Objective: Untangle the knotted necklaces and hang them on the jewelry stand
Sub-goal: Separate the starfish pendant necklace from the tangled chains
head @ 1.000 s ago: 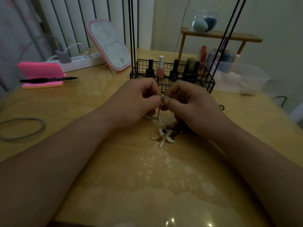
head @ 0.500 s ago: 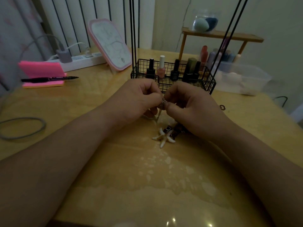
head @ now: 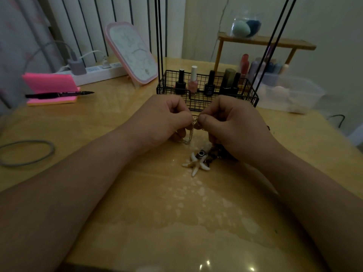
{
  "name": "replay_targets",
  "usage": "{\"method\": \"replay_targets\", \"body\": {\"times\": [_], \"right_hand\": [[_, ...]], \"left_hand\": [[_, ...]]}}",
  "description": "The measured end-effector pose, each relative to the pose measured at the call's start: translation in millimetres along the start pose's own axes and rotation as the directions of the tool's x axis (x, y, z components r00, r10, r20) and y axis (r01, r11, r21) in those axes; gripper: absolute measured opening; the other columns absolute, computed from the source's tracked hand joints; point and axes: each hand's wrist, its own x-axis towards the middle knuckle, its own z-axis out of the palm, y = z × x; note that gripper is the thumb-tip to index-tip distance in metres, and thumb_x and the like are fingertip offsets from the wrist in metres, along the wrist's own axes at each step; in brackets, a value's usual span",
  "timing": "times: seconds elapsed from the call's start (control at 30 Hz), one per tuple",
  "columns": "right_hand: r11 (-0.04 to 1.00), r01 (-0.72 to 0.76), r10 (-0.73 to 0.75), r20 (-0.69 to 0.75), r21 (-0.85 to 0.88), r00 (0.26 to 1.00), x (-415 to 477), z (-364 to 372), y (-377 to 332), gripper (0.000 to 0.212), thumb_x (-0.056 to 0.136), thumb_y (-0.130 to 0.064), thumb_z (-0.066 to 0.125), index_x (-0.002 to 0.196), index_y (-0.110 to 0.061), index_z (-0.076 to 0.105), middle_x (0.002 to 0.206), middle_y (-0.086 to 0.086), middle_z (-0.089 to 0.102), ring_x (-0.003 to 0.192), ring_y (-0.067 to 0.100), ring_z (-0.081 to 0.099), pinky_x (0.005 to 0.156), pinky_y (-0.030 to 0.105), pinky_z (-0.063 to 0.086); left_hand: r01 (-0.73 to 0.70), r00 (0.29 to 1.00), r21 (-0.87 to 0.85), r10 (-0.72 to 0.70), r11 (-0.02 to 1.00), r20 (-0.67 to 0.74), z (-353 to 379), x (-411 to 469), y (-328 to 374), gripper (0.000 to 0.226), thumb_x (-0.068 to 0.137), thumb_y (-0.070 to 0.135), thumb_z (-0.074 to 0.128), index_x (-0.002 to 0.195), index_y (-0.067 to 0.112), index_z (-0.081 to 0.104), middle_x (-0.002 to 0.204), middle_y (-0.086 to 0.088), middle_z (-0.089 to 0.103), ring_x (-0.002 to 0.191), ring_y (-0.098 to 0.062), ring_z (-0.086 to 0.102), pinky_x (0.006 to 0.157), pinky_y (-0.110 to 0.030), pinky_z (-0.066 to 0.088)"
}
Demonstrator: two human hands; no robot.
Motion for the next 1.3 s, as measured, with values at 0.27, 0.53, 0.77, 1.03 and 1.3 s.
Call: {"method": "replay_targets", "body": {"times": [0.27,0.53,0.77,1.03,1.3], "right_hand": [[0.973,-0.097,0.088,0.051,0.211,0.995,2.2,-1.5,1.2,0.003,0.098,-0.020,0.068,0.095,-0.020,0.067,0.075,0.010,0.073,0.056,0.014,0.056,0.059,0.038,0.046],[0.999,0.030,-0.033,0.107,0.035,0.994,-0.8,-1.6,3.4,0.013,0.093,-0.026,0.076,0.103,-0.027,0.067,0.090,-0.004,0.073,0.081,0.010,0.067,0.074,0.037,0.058],[0.998,0.040,-0.040,0.009,0.043,0.999,0.0,-0.2,4.4,0.005,0.096,-0.024,0.073,0.096,-0.026,0.069,0.088,-0.007,0.075,0.072,0.003,0.064,0.062,0.024,0.051],[0.972,-0.113,0.099,0.075,0.208,0.992,2.3,0.6,3.3,0.003,0.097,-0.018,0.068,0.099,-0.017,0.066,0.074,0.003,0.068,0.057,0.010,0.055,0.057,0.035,0.046],[0.967,-0.100,0.079,0.097,0.236,0.992,1.0,1.0,1.2,0.015,0.095,-0.014,0.070,0.107,-0.023,0.066,0.078,0.000,0.068,0.056,0.008,0.052,0.053,0.031,0.043]], "left_hand": [[-0.025,0.999,0.018,0.025,1.000,-0.029,-1.7,0.5,-0.5,0.009,0.095,0.012,0.069,0.091,0.004,0.069,0.080,-0.007,0.076,0.074,-0.016,0.073,0.069,-0.035,0.062],[-0.015,1.000,0.003,0.015,1.000,-0.012,-2.6,2.4,-1.8,0.009,0.095,0.012,0.067,0.088,0.009,0.071,0.081,-0.003,0.071,0.077,-0.009,0.068,0.067,-0.023,0.059],[0.043,0.999,0.015,-0.044,0.999,0.019,-2.2,2.2,-0.6,0.012,0.096,0.017,0.067,0.090,0.007,0.072,0.079,-0.001,0.070,0.069,-0.006,0.065,0.062,-0.020,0.056],[0.059,0.997,0.014,-0.059,0.998,0.039,-2.2,1.6,1.4,0.013,0.098,0.016,0.064,0.095,0.006,0.071,0.086,-0.008,0.078,0.077,-0.020,0.071,0.076,-0.035,0.059],[-0.053,0.995,0.087,0.045,0.995,0.089,-0.4,-0.3,-1.2,0.012,0.101,0.016,0.059,0.090,0.018,0.064,0.085,0.004,0.078,0.084,-0.007,0.074,0.076,-0.027,0.056]]}}
